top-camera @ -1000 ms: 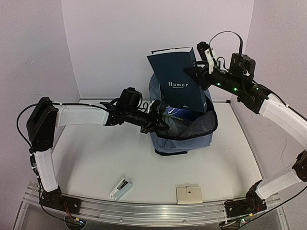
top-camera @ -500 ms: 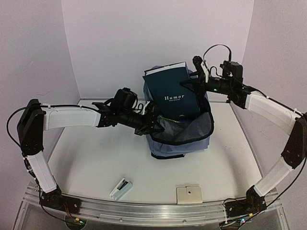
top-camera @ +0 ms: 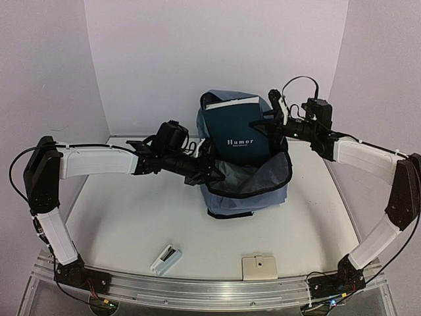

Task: Pack the student bag
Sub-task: Place the book in the student bag.

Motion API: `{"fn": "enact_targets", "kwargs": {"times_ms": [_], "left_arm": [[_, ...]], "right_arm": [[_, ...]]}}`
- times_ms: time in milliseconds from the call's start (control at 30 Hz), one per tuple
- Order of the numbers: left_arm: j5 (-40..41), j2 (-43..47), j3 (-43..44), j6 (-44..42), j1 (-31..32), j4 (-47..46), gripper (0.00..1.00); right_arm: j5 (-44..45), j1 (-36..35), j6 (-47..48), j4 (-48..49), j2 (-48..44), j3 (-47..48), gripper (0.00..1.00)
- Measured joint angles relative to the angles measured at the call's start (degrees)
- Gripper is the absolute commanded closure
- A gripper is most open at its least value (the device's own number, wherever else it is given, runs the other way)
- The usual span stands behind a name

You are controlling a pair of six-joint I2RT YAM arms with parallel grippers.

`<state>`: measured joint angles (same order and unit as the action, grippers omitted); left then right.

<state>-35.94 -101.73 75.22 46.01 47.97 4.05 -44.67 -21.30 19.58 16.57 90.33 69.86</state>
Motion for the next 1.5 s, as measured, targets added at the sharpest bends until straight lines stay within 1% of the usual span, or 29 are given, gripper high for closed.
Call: {"fn": "enact_targets", "kwargs": {"times_ms": [167, 367, 467, 567, 767, 933, 1067, 1233, 1367, 1500], "left_arm": [[0.1, 0.0, 0.0, -0.1, 0.0, -0.1, 1.00], [0.2, 0.1, -0.5, -0.1, 0.0, -0.9, 1.00], [0.8, 0.8, -1.5, -0.1, 0.2, -1.3, 1.00], [1.6, 1.9, -2.6, -0.2, 0.4, -1.4, 1.00], [1.4, 3.0, -3.6, -1.0, 0.8, -1.3, 1.00], [0.9, 3.4, -4.5, -1.4, 1.0, -1.1, 1.00], [0.5, 3.7, -5.0, -2.3, 1.0, -1.1, 1.00], [0.5, 5.2, -6.4, -3.2, 1.3, -1.2, 1.00], [0.9, 6.3, -7.3, -3.8, 1.5, -1.1, 1.00], [2.1, 8.2, -8.9, -4.0, 1.5, -1.1, 1.00]], "right_arm": [[3.3, 0.0, -2.1, 4.5, -2.8, -5.8, 0.93], [7.4, 0.0, -4.2, 7.7, -6.4, -11.8, 0.92], [9.1, 0.0, -5.0, 8.0, -9.6, -15.6, 0.92], [8.5, 0.2, -5.7, 7.2, -12.6, -18.0, 0.94], [4.4, 0.6, -9.5, 2.3, -18.5, -18.4, 0.97], [0.4, 0.7, -13.8, -1.5, -23.4, -16.8, 0.97], [-2.1, 0.5, -16.1, -2.2, -23.8, -16.3, 0.98], [-0.4, -0.2, -15.0, -5.1, -20.0, -15.9, 0.99], [2.0, -1.4, -14.0, -6.1, -19.3, -16.0, 0.99], [6.8, -3.8, -12.9, -9.9, -18.4, -14.0, 0.99]]}}
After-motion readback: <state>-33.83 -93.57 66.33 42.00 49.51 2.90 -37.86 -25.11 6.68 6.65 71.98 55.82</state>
